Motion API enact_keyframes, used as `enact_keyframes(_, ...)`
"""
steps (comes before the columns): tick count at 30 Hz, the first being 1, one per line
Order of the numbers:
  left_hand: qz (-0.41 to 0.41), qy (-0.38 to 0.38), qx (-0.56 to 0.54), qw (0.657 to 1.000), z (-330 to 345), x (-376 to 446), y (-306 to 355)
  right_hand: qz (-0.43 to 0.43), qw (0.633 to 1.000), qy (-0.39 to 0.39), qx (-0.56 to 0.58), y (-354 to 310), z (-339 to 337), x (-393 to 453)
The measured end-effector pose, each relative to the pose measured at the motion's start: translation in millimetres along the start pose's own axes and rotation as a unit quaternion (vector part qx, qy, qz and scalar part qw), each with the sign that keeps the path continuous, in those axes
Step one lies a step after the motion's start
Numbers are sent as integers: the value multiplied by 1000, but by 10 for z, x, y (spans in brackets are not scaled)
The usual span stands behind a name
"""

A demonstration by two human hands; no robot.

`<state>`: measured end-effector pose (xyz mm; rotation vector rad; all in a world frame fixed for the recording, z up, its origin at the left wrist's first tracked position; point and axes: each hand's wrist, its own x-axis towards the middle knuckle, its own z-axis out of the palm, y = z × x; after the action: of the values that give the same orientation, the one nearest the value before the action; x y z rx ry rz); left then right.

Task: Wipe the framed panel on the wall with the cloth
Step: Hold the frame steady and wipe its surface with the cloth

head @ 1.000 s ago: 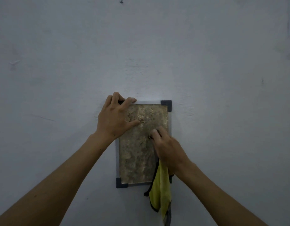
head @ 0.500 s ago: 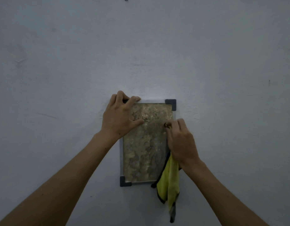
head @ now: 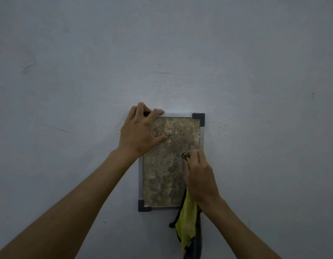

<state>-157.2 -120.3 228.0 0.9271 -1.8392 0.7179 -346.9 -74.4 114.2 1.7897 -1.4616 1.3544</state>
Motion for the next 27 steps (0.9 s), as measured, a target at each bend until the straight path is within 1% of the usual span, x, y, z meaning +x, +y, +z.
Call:
enact_keyframes(1,1,3,-1,1000,6,1,-1,-19,1000,-13,-3,26,-13,-27)
enact_keyframes(2,1,5,-1,1000,6,1,-8,-22,1000,-5,3,56,-38,-15)
enact_keyframes(3,1,5,-2,1000,9,1,-5,-6,1000,22,13,97,-71,14)
enact_keyframes(5,0,3,-2,1000,9,-3,-1,54,994,84,40,127,-100,70)
enact_keyframes(6,0,2,-3,1000,9,-3,2,71,992,93,43,96,-83,67)
enact_keyframes(7,0,2,-3,1000,8,-3,5,69,993,84,37,43,-48,44)
enact_keyframes(10,4,4,-1,1000,4,-4,-6,19,1000,13,17,-47,52,-59)
enact_keyframes(11,4,7,-1,1000,1,-7,-14,11,1000,9,22,-23,46,-63)
enact_keyframes(12,4,7,-1,1000,3,-9,-18,19,999,28,34,11,21,-40)
enact_keyframes(14,5,7,-3,1000,5,-7,-13,77,990,95,71,42,-30,22)
enact_keyframes(16,5,7,-4,1000,-2,-7,-4,121,981,133,79,-18,0,56)
enact_keyframes(17,4,6,-4,1000,-3,-5,0,128,980,135,72,-68,35,58)
enact_keyframes(19,3,4,-3,1000,-10,-1,5,123,983,116,74,-143,82,43)
enact_keyframes(23,8,7,-3,1000,-35,-4,-5,43,997,45,52,-117,23,31)
enact_keyframes(24,8,4,-5,1000,-52,-4,-12,39,997,48,50,-86,0,34)
enact_keyframes(25,10,2,-9,1000,-70,-1,-9,54,995,63,52,-52,-30,38)
enact_keyframes(27,18,-5,-21,1000,-117,17,-25,113,986,107,65,-24,-37,46)
